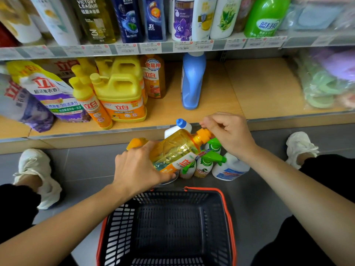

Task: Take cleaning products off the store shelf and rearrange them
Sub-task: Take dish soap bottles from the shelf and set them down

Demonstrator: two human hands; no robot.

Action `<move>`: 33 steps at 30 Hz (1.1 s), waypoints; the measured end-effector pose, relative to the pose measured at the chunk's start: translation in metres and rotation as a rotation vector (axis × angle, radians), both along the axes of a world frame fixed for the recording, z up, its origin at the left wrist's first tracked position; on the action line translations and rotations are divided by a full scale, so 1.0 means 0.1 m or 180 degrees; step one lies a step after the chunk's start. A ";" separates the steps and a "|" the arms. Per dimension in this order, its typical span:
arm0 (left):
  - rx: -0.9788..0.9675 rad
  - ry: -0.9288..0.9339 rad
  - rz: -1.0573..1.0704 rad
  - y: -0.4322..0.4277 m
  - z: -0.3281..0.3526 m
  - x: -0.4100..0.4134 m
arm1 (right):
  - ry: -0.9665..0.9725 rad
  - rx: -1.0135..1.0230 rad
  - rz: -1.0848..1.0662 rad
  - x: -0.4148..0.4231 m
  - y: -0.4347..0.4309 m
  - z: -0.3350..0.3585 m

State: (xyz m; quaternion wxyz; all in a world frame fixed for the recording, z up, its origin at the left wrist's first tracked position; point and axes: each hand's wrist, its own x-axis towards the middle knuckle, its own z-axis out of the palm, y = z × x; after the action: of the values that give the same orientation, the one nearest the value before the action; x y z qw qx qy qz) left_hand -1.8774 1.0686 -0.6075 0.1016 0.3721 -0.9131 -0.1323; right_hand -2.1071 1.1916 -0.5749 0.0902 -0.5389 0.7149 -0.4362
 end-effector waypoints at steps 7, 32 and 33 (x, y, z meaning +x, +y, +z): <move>0.0011 -0.0198 0.0033 -0.02 0.04 0.01 | -0.0672 0.0388 0.0160 0.00 0.01 0.04; 0.3167 0.1447 0.0452 -0.14 0.18 -0.24 | -0.2845 0.0052 -0.0516 0.17 -0.15 0.00; 0.3322 0.1645 0.0443 -0.13 0.19 -0.27 | -0.2995 0.0091 -0.0559 0.21 -0.14 0.00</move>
State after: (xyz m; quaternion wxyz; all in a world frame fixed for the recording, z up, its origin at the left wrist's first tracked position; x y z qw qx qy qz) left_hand -1.9046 1.0554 -0.5889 0.1328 0.3876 -0.6461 -0.6439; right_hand -2.0864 1.1781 -0.5750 0.3744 -0.2192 0.6452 -0.6289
